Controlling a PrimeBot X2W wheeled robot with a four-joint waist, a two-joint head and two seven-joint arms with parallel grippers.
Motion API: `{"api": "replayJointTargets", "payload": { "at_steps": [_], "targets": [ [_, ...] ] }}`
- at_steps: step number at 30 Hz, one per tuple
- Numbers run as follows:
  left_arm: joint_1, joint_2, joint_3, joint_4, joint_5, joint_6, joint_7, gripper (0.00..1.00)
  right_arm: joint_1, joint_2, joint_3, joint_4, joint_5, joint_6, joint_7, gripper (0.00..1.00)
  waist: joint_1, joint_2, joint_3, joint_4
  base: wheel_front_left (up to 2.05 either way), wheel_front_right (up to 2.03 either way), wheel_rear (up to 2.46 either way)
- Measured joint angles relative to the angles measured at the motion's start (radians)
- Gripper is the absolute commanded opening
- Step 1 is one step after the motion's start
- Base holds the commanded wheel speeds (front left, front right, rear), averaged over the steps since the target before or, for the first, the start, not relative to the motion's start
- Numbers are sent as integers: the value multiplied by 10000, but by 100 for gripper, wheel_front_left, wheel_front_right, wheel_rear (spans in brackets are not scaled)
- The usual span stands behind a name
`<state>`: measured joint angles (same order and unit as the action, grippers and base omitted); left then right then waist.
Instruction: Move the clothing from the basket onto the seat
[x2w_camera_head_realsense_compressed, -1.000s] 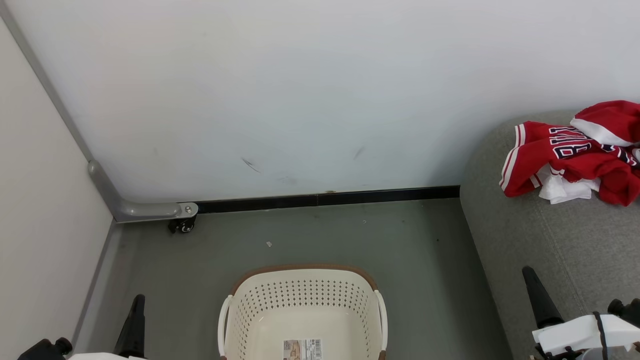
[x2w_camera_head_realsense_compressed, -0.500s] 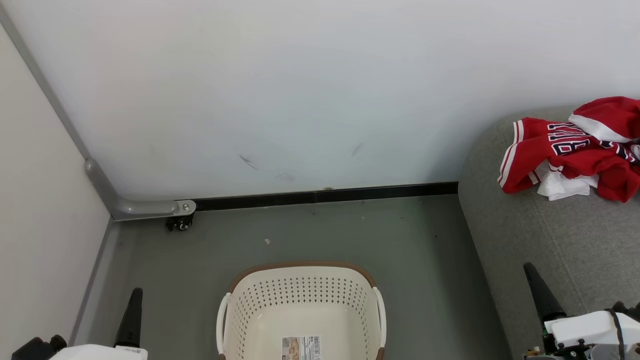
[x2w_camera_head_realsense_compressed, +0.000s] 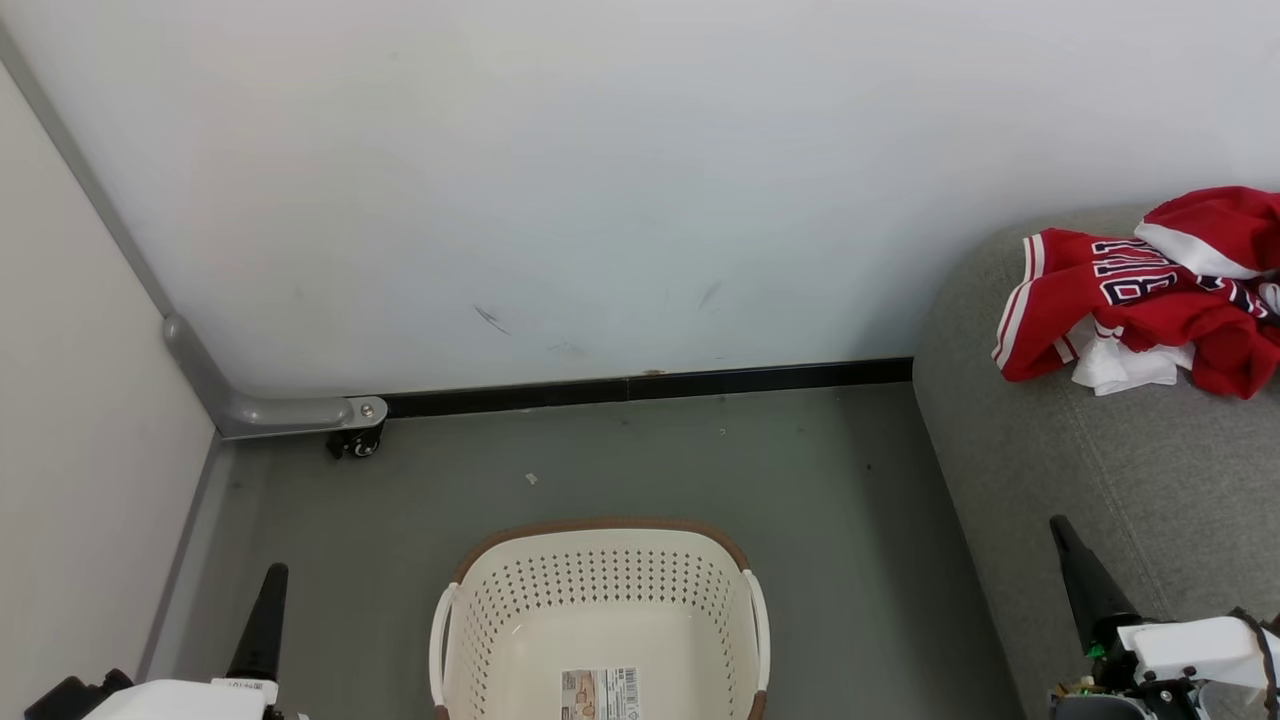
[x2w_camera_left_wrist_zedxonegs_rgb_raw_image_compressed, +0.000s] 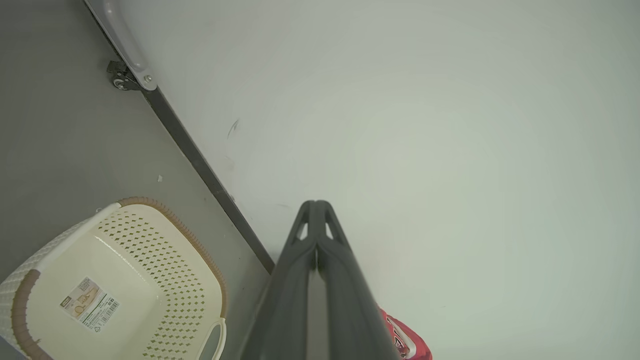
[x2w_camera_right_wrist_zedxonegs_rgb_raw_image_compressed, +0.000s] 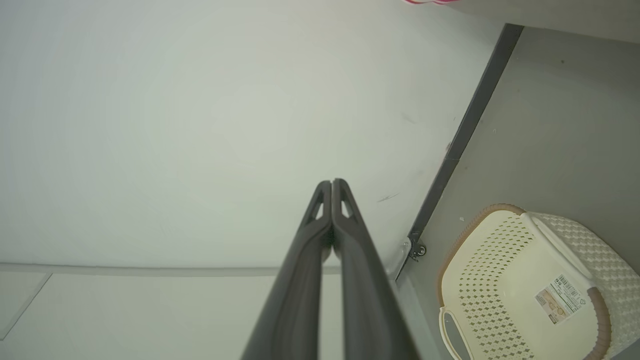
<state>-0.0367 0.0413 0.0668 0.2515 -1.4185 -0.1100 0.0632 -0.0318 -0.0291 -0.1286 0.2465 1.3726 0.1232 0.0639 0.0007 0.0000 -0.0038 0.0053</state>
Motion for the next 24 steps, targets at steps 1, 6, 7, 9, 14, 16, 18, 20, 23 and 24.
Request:
{"api": "replayJointTargets", "payload": {
  "at_steps": [1,6,7,9,14,16,18,20,23,24],
  "targets": [
    [0,-2,19,25,-136,0,75,0,-6,0,-13,19,159,0,69,0,0,0,4,-4,0,0,0],
    [-41,-29,77,107,-736,-44,240,0,-201,-17,-79,127,955,0,213,0,-1,0,27,-23,0,0,0],
    [-77,-33,92,128,-901,-73,255,0,-203,-19,-86,136,1085,0,255,0,-1,0,31,-27,0,0,0],
    [-172,-44,132,146,-1122,-88,337,0,-203,-25,-107,174,1379,0,316,0,-1,0,40,-35,0,0,0],
    [-229,-59,194,207,-1726,-130,502,0,-216,-38,-140,238,2165,0,460,0,-1,0,60,-53,0,0,0],
    [-229,-63,194,213,-1760,-130,502,0,-255,-40,-142,245,2203,0,462,0,-1,0,61,-53,0,0,0],
    [-230,-65,196,213,-1762,-130,502,0,-342,-40,-144,249,2203,0,462,0,-2,0,61,-53,0,0,0],
    [-230,-65,196,213,-1762,-130,500,0,-371,-42,-144,245,2203,0,462,0,-2,0,61,-53,0,0,0],
    [-230,-65,196,213,-1762,-130,500,0,-368,-44,-144,249,2203,0,462,0,-3,0,62,-53,0,0,0],
    [-230,-65,196,213,-1762,-130,500,0,-368,-44,-144,249,2203,0,462,0,-2,0,62,-53,0,0,0]
  ]
}}
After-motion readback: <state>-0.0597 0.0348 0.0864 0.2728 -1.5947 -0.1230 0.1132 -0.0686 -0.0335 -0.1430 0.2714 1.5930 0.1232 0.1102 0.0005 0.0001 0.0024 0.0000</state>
